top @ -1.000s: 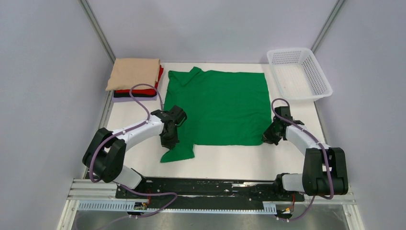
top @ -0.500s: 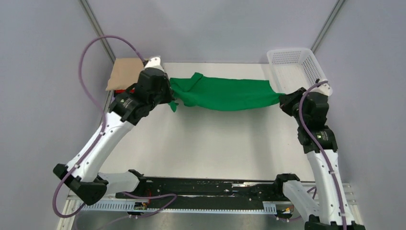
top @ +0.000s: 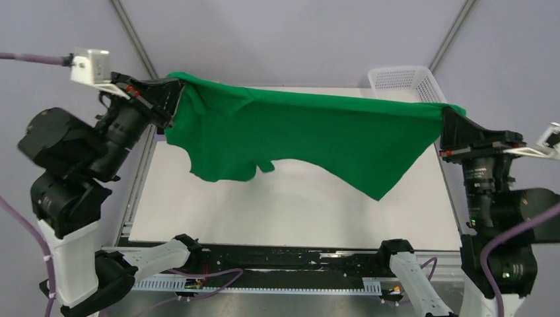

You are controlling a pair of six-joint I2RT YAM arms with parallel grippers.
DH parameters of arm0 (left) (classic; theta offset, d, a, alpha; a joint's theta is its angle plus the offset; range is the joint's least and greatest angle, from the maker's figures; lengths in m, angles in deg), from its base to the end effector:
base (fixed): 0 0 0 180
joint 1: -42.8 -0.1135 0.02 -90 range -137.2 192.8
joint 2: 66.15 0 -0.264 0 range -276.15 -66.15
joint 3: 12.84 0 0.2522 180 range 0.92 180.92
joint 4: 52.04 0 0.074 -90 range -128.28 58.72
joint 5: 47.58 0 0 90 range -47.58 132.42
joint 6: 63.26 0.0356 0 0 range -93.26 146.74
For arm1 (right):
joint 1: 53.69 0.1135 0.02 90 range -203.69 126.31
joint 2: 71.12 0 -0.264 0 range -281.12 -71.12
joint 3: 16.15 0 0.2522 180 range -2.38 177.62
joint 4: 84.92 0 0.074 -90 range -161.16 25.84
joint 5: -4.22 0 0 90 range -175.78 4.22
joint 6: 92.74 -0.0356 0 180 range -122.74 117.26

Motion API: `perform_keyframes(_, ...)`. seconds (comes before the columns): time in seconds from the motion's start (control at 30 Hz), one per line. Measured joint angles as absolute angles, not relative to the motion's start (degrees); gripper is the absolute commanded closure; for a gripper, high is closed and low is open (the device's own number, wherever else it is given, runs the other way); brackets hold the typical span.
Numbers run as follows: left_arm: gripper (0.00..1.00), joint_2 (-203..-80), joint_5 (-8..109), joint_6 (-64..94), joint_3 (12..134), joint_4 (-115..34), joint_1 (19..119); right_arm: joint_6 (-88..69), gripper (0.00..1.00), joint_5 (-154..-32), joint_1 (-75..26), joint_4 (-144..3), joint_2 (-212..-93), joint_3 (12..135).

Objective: Fold and stack the t-shirts
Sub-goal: Flatten out the tshirt

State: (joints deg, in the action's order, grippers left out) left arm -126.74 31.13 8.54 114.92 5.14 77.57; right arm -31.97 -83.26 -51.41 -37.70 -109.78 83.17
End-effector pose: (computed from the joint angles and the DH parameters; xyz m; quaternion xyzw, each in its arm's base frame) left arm 0.0824 -0.0487 0.5948 0.0176 0.6439 -0.2833 0.7105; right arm 0.0440 0.0002 0.5237 0.1611 0.5983 0.2000 0.7590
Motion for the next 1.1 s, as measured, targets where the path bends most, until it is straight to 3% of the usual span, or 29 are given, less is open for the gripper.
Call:
perform_keyframes(0.23, 1.00, -125.0, 39.0, 12.8, 124.5, 5.6, 77.6, -31.7, 1.00, -86.7, -51.2, -36.0, -106.4, 91.9)
perform_keyframes(0.43, 0.97, -123.1, 42.4, 15.3, 124.0, 4.9, 77.6, -31.8, 1.00, -88.4, -51.3, -33.8, -105.5, 92.5)
perform_keyframes(0.6, 0.95, -122.9, 38.3, 16.6, 117.2, 2.1, 77.6, -31.9, 1.00, -87.6, -51.2, -33.7, -105.6, 88.2)
perform_keyframes(0.7, 0.92, -123.7, 31.2, 16.8, 106.1, -0.8, 77.6, -32.3, 1.00, -84.9, -51.3, -33.0, -107.2, 81.3)
perform_keyframes(0.87, 0.92, -134.9, 17.4, 16.2, 94.1, -6.5, 75.7, -34.1, 0.99, -76.2, -51.2, -40.3, -116.8, 65.5)
perform_keyframes(0.97, 0.87, -151.5, 17.8, 15.2, 93.3, -10.3, 71.7, -34.1, 0.88, -73.1, -51.3, -46.2, -131.2, 57.9)
perform_keyframes(1.0, 0.76, -157.2, 18.5, 15.1, 93.3, -11.4, 70.6, -34.1, 0.77, -72.5, -51.5, -48.0, -138.0, 56.6)
perform_keyframes(1.03, 0.68, -163.2, 19.6, 14.9, 93.8, -12.0, 69.3, -34.3, 0.60, -72.3, -51.7, -48.4, -142.8, 56.3)
perform_keyframes(1.07, 0.50, -168.8, 20.8, 14.9, 94.5, -11.8, 68.3, -34.2, 0.45, -72.2, -52.1, -49.2, -149.4, 56.4)
perform_keyframes(1.1, 0.40, -174.9, 22.4, 14.3, 96.6, -10.3, 67.2, -34.5, 0.36, -72.3, -52.4, -49.5, -153.7, 56.8)
